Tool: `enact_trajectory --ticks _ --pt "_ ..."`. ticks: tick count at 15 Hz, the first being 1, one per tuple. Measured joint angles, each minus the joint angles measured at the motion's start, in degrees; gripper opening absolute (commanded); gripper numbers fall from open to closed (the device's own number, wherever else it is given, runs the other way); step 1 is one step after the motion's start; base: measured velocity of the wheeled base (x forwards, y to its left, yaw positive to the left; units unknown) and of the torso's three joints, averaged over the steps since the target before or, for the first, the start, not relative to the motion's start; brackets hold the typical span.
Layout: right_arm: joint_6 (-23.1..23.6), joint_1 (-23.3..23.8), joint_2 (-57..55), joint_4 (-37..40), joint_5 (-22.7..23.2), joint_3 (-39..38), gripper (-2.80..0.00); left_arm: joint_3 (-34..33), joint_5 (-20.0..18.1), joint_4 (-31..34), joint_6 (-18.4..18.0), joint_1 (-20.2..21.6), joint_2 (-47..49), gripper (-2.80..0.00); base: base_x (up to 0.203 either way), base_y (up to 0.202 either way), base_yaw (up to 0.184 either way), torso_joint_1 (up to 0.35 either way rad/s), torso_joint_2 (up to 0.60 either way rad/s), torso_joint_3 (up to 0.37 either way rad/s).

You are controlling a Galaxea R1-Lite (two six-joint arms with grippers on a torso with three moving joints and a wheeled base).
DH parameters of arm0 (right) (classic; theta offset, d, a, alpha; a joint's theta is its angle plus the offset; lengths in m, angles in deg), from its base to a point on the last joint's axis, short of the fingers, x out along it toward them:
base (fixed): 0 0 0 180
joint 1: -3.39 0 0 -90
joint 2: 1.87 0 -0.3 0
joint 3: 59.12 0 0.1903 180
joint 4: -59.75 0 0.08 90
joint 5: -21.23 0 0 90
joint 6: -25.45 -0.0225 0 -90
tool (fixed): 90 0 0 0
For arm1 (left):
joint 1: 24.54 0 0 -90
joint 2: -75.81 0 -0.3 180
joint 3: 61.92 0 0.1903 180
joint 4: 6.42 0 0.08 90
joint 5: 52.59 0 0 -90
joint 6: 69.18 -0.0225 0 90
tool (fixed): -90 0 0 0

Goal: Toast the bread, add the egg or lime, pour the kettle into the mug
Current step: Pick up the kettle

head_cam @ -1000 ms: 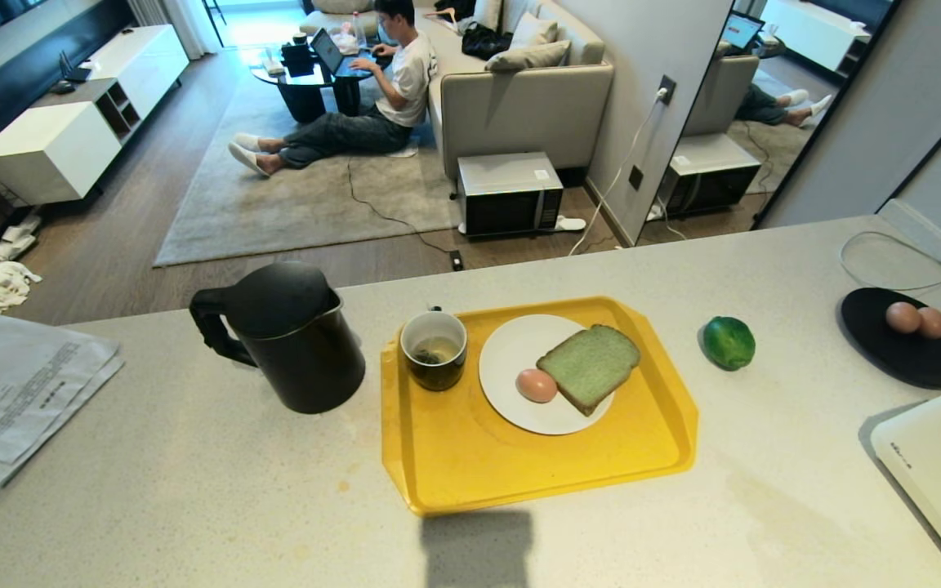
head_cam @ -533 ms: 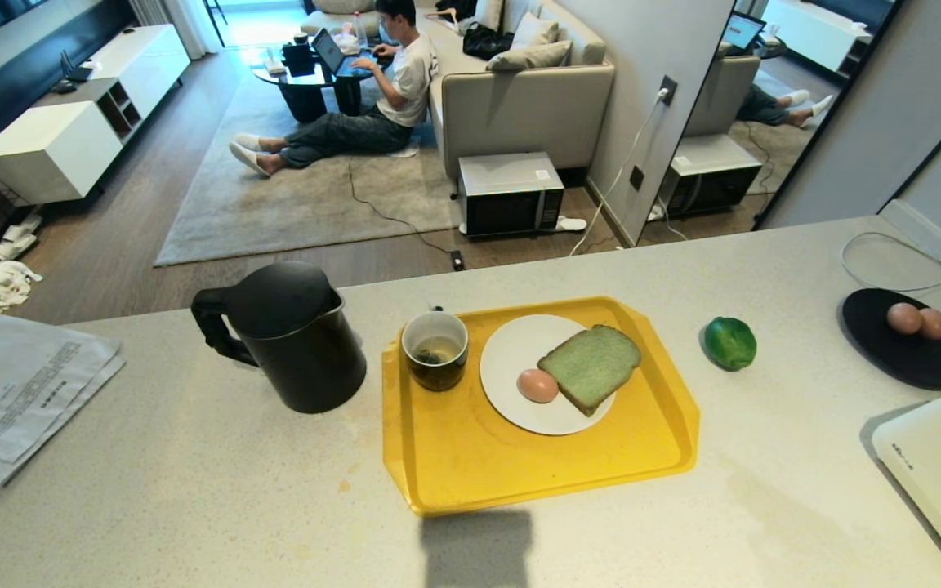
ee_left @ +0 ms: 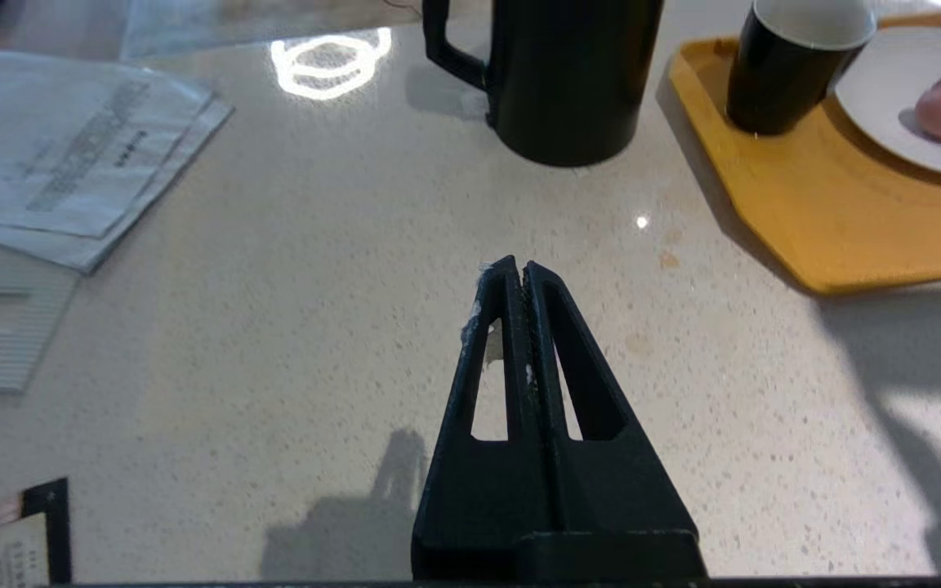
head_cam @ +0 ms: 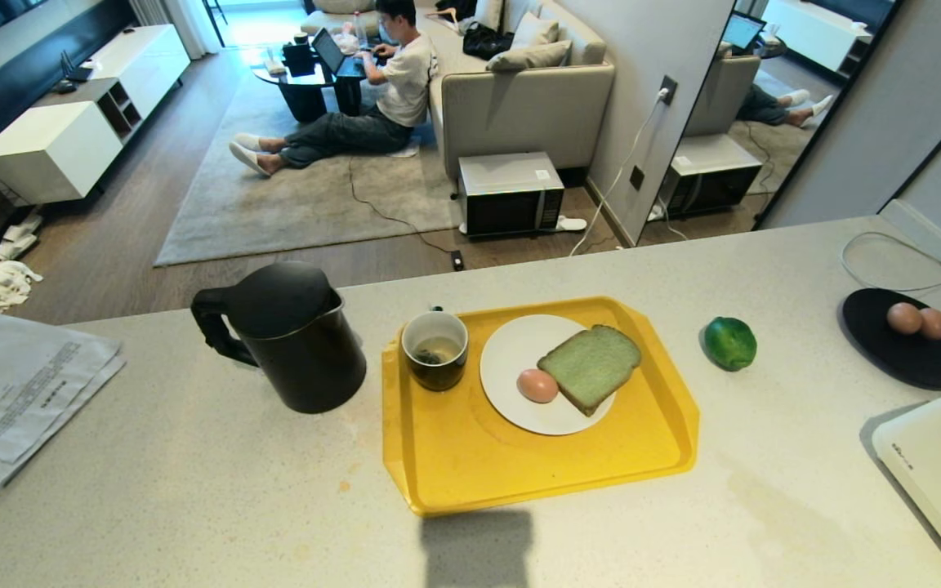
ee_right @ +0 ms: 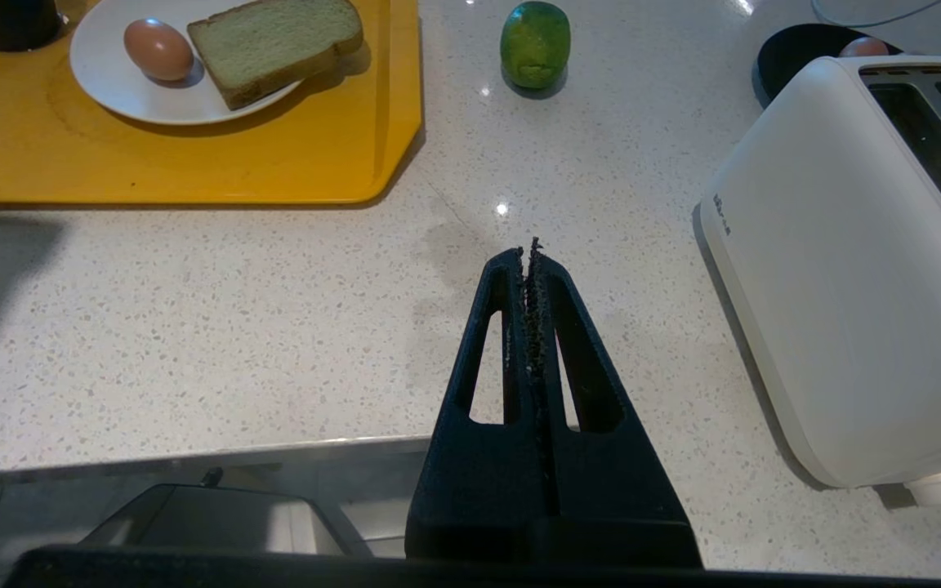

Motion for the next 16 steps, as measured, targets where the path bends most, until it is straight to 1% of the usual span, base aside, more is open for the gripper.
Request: enact_trajectory --ticks 2,5,8,10,11,14,16 --pt "0.0 0.0 0.0 0.0 0.0 0.0 -2.80 4.0 0.5 1.3 0.1 0.0 1.1 -2.80 0.000 0.000 0.000 0.000 0.00 0.000" --pt "0.0 0.0 0.0 0.0 0.0 0.0 -2.80 10.8 0.7 1.2 0.9 -0.1 6.1 -2.80 0.000 0.000 0.000 0.000 0.00 0.000" --pt "0.0 0.0 0.0 0.0 0.0 0.0 -2.80 16.4 0.7 0.5 4.6 -0.6 13.3 -2.80 0.000 0.000 0.000 0.000 0.00 0.000" --pt "0.0 0.0 0.0 0.0 0.0 0.0 -2.80 18.3 0.7 -3.2 6.9 -1.7 18.6 -2.80 0.000 0.000 0.000 0.000 0.00 0.000" --pt "0.0 0.0 0.0 0.0 0.0 0.0 -2.80 18.7 0.7 -6.4 7.4 -2.0 21.5 -2.80 0.000 0.000 0.000 0.000 0.00 0.000" --pt "0.0 0.0 0.0 0.0 0.0 0.0 -2.80 19.2 0.6 -16.9 7.6 -2.6 29.4 -2.80 0.000 0.000 0.000 0.000 0.00 0.000" --pt "0.0 0.0 0.0 0.0 0.1 0.0 -2.80 19.2 0.6 -21.8 7.5 -2.6 33.4 -2.80 0.000 0.000 0.000 0.000 0.00 0.000"
